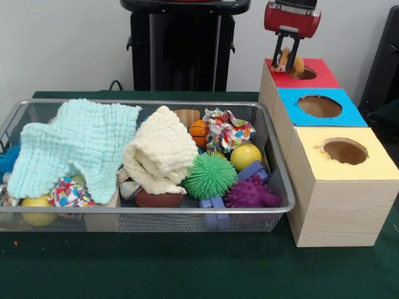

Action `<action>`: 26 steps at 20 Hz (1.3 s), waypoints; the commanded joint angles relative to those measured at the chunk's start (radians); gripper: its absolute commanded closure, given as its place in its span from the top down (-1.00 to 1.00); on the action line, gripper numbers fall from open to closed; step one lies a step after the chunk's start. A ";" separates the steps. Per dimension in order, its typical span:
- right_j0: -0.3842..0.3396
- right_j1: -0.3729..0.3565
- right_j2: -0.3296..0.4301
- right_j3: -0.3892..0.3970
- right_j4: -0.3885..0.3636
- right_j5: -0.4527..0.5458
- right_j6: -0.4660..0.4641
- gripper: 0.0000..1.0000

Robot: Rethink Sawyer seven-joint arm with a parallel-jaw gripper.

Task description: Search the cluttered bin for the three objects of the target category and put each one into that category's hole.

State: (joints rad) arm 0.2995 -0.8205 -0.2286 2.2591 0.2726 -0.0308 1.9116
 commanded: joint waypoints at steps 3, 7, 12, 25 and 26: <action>0.013 0.122 0.094 0.056 0.066 -0.046 0.292 -1.00; 0.017 0.131 0.107 0.049 0.080 -0.048 0.300 -1.00; 0.047 0.134 0.120 0.038 0.126 -0.030 0.316 -1.00; 0.126 0.097 0.094 0.029 0.231 0.043 0.298 -1.00; 0.130 0.096 0.086 0.025 0.235 0.052 0.290 -1.00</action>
State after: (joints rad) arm 0.3991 -0.7948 -0.2286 2.2685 0.4422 -0.0732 1.9291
